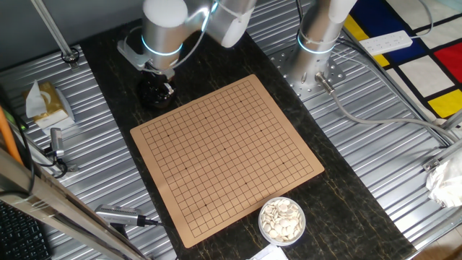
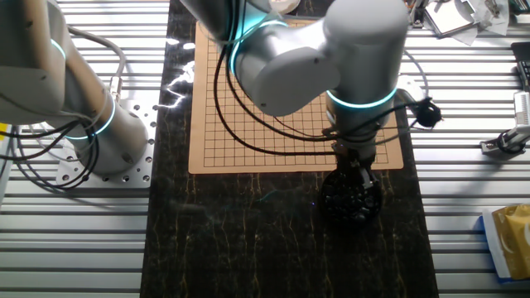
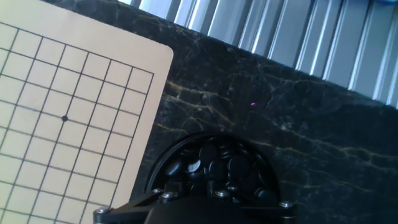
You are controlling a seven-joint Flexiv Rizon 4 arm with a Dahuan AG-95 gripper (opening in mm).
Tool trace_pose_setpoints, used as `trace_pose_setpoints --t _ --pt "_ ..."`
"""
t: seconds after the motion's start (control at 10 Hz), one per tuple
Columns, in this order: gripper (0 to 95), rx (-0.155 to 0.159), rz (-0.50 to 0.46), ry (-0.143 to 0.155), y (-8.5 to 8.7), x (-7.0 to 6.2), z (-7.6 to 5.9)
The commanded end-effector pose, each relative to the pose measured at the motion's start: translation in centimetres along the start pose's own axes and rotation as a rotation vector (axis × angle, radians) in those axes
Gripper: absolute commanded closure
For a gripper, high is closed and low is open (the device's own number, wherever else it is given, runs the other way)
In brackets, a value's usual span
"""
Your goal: Play the first move as black on the 3-4 point in the upper right corner of the Go board
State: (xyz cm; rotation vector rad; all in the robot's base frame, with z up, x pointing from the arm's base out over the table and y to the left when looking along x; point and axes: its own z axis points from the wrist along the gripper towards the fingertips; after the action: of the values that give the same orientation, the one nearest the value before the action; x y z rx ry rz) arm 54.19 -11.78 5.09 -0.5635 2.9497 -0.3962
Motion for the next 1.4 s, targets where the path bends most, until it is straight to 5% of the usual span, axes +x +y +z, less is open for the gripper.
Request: trace_pose_setpoints --t 0.1,0.3,1.1,1.4 --pt "76.0 0.012 -0.007 0.0 0.0 -0.1 -0.1" --pt "76.0 0.028 -0.013 0.007 -0.2 0.0 -0.1" --pt "76.0 0.009 -0.034 0.0 -1.0 0.6 -1.0" --pt "76.0 -0.062 -0.024 0.003 -1.9 1.1 -1.9"
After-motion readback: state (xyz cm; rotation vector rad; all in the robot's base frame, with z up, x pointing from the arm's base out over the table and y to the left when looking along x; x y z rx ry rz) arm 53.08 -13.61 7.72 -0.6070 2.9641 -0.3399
